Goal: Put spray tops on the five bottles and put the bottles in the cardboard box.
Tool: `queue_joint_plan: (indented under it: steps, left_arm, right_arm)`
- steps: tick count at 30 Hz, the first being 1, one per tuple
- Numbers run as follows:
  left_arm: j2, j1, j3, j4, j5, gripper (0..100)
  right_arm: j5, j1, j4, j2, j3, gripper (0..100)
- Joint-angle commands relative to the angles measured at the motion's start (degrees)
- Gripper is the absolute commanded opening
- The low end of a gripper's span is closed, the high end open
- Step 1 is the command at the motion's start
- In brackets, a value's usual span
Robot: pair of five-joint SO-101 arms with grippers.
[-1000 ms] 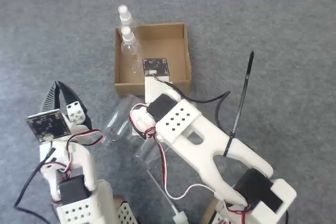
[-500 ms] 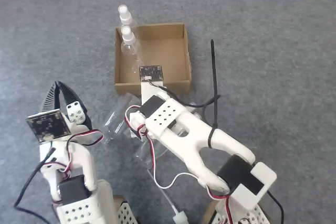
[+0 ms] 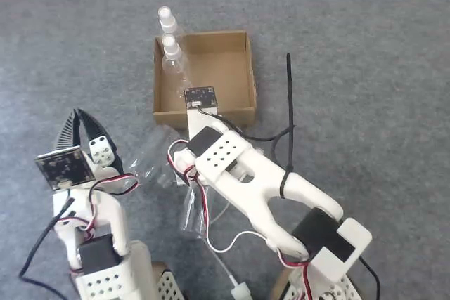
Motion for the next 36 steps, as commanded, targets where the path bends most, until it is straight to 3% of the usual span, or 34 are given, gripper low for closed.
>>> queue_joint_plan:
  steps: [1,6,14,17,25,36]
  left_arm:
    - [-0.88,0.00,-0.04,-2.11,0.18,1]
    - [-0.88,0.00,0.04,-2.11,0.18,1]
    - [-0.88,0.00,0.04,-2.11,0.18,1]
    - [-0.88,0.00,0.04,-2.11,0.18,1]
    - [-0.88,0.00,0.04,-2.11,0.18,1]
    - [-0.88,0.00,0.04,-2.11,0.09,1]
  right_arm:
    - [1.93,-0.48,2.59,0.22,0.09,14.4]
    - [2.11,-0.75,4.00,0.22,0.97,22.2]
    - [2.64,-0.66,4.18,-0.22,1.14,8.1]
    - [7.12,-0.40,5.67,-0.75,0.35,0.2]
    - [15.38,-0.13,21.41,-6.73,-8.97,1.7]
    - [36.75,6.20,35.82,-11.03,-21.63,1.7]
